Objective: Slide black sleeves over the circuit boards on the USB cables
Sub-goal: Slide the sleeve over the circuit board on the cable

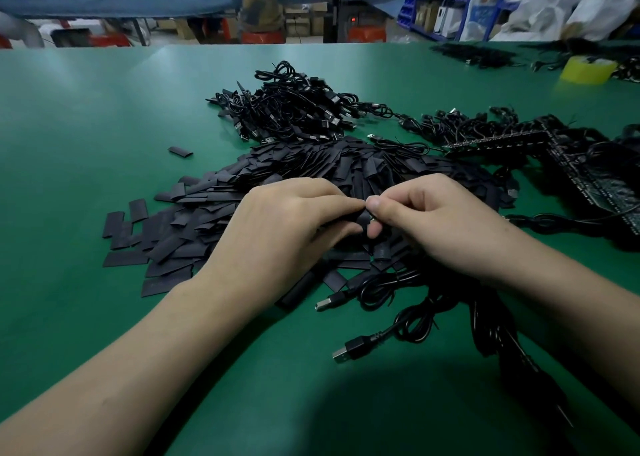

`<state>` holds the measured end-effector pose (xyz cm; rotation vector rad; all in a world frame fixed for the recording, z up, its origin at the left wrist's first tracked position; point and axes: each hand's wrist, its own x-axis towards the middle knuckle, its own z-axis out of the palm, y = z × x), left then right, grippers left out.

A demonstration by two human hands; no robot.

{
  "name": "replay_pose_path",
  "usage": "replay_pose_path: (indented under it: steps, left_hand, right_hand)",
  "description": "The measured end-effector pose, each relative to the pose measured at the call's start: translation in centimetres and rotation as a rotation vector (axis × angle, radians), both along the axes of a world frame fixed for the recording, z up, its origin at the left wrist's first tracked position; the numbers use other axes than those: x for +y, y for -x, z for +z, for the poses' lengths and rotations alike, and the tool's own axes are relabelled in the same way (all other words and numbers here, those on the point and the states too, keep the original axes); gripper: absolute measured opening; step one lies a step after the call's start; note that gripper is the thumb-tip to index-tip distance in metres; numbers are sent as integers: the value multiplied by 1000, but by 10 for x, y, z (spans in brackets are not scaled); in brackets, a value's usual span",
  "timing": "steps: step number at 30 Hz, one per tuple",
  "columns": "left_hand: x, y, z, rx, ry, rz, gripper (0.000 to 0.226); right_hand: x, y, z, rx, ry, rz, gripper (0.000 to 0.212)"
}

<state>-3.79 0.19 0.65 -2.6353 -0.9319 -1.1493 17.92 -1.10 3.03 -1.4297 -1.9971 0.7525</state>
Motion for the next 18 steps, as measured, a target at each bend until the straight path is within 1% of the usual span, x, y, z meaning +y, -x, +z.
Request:
replay_pose_path:
  steps: [3,5,6,9,10,13,18]
  left_hand:
    - [-1,-1,-1,-16,30,6,21]
    - [-2,-1,-1,-52,89,20,20]
    - [-2,-1,0,-82,125,32,20]
    - [-2,1,1,-176,209,85,21]
    - [-2,2,2,-203,232,99,21]
    - [-5,3,6,-254,280,106,21]
    - [-8,1,8,-264,282,85,20]
  right_hand:
    - [0,2,-3,-34,-38,26,38]
    - [1,3,-3,-61,-91,45,37]
    - [1,2,-2,-52,-126,45,32]
    - [5,-7,4,100,-207,37,9]
    - [5,-9,5,106,-249,50,8]
    - [3,-12,5,21,-388,92,7]
    - [1,-12,6,5,-491,80,6]
